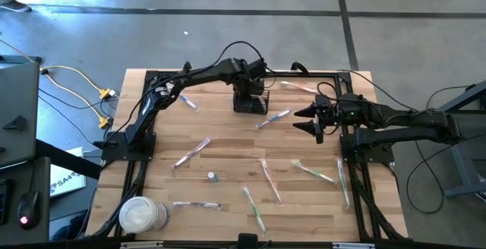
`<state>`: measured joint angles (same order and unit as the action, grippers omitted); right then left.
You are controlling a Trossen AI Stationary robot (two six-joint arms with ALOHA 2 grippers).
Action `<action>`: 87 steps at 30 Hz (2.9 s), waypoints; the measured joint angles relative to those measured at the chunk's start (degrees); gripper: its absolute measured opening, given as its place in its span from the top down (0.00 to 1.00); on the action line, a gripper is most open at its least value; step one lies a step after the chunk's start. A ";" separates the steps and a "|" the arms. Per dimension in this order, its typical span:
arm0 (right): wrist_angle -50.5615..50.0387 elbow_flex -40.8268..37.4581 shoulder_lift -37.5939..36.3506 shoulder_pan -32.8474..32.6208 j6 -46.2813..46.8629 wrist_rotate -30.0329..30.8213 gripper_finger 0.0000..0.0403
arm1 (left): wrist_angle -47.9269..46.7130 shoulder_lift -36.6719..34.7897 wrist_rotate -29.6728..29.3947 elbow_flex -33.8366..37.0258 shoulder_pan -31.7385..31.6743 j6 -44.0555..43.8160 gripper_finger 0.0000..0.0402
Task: Pick & Place toothbrushing station
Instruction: Put the top blue mouthwash into the mesh organizer, then put the middle green toothbrush into the mesh organizer
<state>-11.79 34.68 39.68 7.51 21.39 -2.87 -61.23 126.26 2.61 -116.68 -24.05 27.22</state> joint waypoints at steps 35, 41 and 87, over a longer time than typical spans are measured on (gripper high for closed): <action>-0.11 0.00 0.00 0.00 0.00 0.62 0.41 | -2.94 -0.09 0.28 -5.54 0.07 -2.48 0.70; -0.11 0.00 0.00 0.00 0.00 1.14 0.41 | -3.45 -0.09 0.28 -5.90 0.07 -2.16 0.70; -0.26 0.00 0.00 -0.01 6.86 -6.98 0.41 | -23.85 -11.13 8.32 -18.29 2.35 -22.15 0.69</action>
<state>-12.05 34.68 39.68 7.50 28.25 -9.85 -85.09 115.13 10.93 -134.98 -21.70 5.08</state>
